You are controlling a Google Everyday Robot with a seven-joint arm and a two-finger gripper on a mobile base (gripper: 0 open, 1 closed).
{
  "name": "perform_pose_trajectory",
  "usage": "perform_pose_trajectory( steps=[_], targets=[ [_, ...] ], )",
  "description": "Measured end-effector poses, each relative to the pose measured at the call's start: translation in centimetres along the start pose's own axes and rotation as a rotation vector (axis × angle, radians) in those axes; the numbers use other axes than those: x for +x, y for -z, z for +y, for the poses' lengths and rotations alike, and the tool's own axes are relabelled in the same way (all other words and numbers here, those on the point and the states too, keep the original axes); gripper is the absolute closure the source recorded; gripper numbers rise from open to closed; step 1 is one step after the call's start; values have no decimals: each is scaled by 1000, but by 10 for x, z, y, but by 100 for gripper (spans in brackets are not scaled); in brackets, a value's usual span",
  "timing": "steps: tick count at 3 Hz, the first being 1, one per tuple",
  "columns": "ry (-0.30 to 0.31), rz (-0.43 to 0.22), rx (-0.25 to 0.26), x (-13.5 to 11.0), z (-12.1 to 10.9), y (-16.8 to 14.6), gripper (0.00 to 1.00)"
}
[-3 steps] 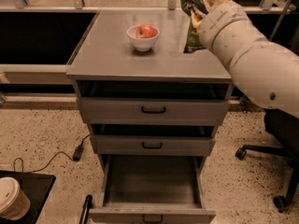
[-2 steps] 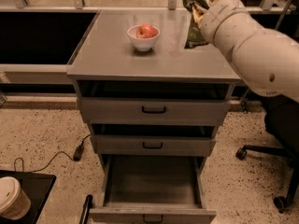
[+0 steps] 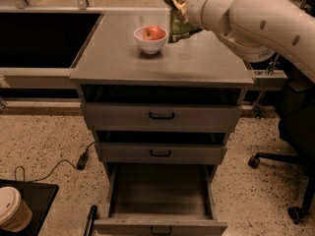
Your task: Pick green jalapeno chip bag from bottom drawer and place on counter
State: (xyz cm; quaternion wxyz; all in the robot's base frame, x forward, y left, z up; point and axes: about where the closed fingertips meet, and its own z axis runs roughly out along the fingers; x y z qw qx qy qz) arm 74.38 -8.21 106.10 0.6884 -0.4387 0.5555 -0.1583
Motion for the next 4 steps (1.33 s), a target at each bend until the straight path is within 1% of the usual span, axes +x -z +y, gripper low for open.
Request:
perform_pose_trajectory(
  steps=[1,2,3,4],
  targets=[
    [-85,-22,-220,-8,71,-36,100],
    [-60,53,-390,17,125,-62,100],
    [-58,245,-375,100,103,-51,100],
    [-85,330,-318,137,70,-30,100]
  ],
)
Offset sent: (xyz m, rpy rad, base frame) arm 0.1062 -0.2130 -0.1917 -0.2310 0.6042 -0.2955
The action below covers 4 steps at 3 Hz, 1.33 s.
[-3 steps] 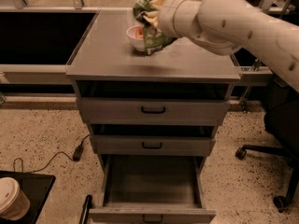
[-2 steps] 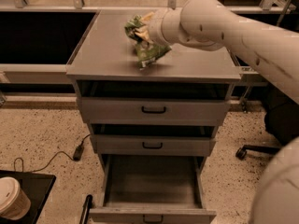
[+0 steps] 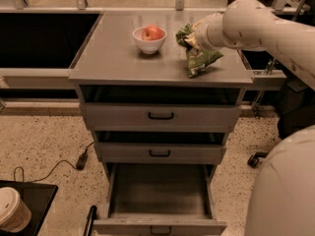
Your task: Pick green jalapeno chip bag from bottom drawer and place on counter
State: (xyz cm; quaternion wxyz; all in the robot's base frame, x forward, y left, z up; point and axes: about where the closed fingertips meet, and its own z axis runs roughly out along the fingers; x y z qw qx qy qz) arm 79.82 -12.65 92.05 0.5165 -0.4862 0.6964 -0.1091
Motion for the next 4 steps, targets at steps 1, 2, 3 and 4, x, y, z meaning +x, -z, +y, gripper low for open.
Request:
perform_pose_trajectory(
  steps=[1,2,3,4],
  targets=[
    [16,-24,-17,-13,10,-5,100],
    [16,-24,-17,-13,10,-5,82],
    [16,-24,-17,-13,10,-5,59],
    [16,-24,-17,-13,10,-5,36]
  ],
)
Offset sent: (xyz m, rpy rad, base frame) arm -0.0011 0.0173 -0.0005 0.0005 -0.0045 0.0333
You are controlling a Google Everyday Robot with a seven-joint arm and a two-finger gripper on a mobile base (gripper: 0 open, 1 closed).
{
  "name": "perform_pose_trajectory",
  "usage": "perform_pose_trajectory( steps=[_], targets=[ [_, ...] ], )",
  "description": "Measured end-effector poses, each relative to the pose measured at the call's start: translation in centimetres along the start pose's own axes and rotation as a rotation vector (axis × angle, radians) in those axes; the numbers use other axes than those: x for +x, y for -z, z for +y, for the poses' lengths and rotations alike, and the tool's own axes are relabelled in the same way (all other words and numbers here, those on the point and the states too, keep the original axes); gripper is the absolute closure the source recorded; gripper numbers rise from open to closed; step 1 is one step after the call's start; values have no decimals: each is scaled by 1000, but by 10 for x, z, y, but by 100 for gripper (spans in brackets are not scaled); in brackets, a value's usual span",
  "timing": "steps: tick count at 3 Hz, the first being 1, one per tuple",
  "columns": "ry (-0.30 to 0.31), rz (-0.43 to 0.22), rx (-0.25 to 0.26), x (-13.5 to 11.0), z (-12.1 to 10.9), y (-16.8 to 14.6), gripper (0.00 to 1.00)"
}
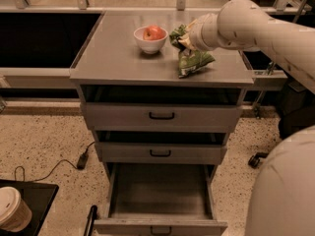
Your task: Pick green jalapeno chip bag from bottom drawer and place on counter
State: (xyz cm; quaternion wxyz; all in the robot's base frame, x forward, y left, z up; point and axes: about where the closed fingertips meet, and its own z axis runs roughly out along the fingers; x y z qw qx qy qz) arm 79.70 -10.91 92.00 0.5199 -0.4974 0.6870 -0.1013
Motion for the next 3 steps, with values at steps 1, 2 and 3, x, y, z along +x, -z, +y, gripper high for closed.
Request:
perform_pose_trajectory(
  steps=[1,2,3],
  targets=[
    [0,0,0,0,0,0,12],
    [0,0,0,0,0,0,0],
    [0,0,0,0,0,0,0]
  ],
)
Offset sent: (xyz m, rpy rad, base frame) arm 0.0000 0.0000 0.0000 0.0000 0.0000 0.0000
